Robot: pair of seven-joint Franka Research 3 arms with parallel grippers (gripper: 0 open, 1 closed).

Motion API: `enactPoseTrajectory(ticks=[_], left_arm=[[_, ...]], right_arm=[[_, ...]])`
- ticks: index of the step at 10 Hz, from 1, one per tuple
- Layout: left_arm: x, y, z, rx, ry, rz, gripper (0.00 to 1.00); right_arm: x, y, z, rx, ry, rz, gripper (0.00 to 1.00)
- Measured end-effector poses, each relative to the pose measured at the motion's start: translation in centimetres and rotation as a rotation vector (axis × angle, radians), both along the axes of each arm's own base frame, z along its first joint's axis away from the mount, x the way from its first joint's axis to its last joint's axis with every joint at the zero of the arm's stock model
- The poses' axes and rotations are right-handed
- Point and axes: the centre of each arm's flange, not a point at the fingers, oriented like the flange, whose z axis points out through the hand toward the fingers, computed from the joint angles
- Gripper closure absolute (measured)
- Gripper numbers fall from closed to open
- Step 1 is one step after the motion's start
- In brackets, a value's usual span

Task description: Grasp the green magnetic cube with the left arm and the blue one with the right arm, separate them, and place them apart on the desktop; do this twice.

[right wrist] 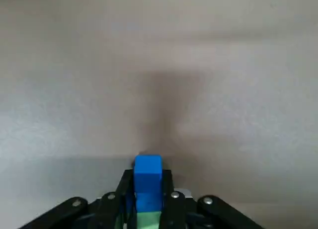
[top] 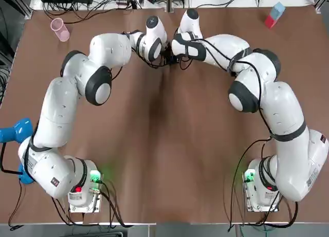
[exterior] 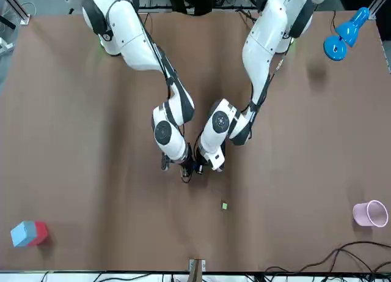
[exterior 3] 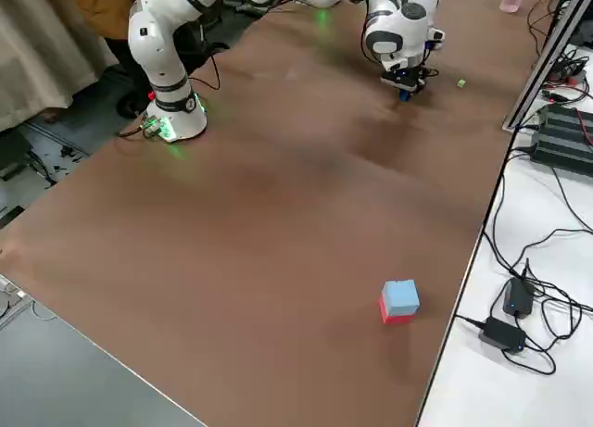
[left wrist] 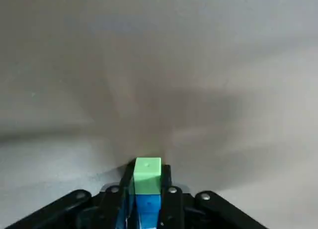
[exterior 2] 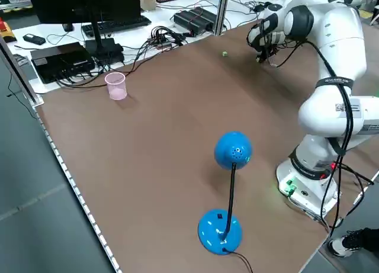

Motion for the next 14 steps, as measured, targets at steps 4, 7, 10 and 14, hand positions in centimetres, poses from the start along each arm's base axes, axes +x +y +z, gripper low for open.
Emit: enactPoseTrajectory(ticks=[4, 7, 10, 14], left_arm=[[0.23, 0.26, 0.0, 0.002, -0.002, 0.004, 0.76], [0.23, 0.27, -0.01, 0.002, -0.001, 0.004, 0.75], [0.23, 0.28, -0.01, 0.002, -0.001, 0.004, 0.76], [0.38, 0.42, 0.04, -0.002, 0.001, 0.011, 0.76]], right_arm=[[0.0, 0.04, 0.1, -0.003, -0.004, 0.004, 0.7], [0.07, -0.01, 0.14, -0.004, -0.007, 0.004, 0.74], [0.09, -0.03, 0.15, -0.004, -0.008, 0.004, 0.76], [0.13, 0.0, 0.21, -0.002, -0.014, 0.003, 0.76]])
